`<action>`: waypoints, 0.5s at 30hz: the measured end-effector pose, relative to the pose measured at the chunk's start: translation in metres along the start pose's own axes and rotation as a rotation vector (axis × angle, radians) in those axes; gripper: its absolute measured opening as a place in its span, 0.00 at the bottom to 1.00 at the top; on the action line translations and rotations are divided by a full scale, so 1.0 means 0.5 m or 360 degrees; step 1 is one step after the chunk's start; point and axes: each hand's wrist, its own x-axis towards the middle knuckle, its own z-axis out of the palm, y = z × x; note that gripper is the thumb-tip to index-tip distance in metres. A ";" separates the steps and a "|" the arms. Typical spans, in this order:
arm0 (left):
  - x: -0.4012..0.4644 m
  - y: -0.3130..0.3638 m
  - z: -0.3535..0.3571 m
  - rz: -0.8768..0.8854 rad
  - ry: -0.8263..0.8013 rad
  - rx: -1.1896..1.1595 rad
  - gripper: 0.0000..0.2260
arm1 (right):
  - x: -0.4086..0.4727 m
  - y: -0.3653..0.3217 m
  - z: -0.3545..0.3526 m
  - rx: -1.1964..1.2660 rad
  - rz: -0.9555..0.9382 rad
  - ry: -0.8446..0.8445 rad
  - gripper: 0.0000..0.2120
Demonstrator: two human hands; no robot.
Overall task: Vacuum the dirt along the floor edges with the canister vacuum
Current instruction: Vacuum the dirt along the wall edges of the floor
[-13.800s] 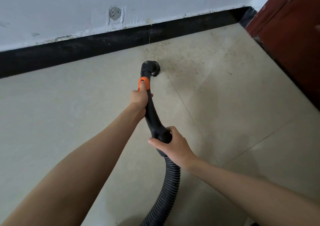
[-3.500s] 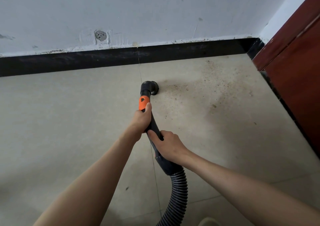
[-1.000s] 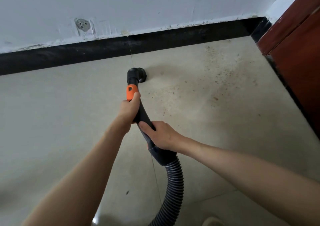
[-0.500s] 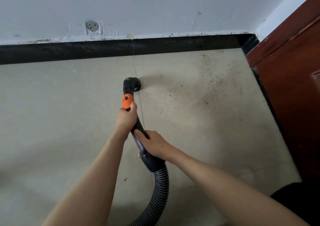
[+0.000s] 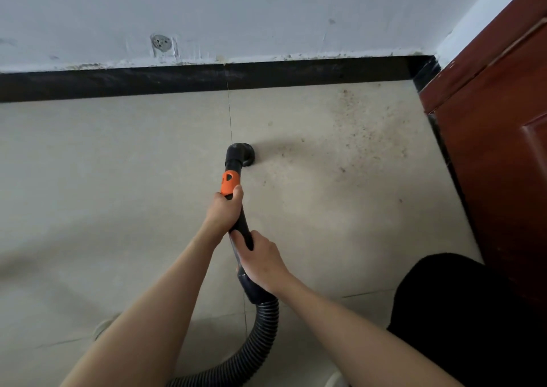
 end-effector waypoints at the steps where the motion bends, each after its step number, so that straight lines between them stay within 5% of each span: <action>1: -0.007 0.004 0.008 -0.0001 -0.0034 -0.0012 0.18 | -0.005 0.002 -0.007 0.0029 0.0003 0.0011 0.19; 15: -0.041 0.092 0.079 -0.0217 -0.0430 -0.0535 0.19 | 0.028 0.030 -0.185 0.0017 -0.0094 -0.0188 0.21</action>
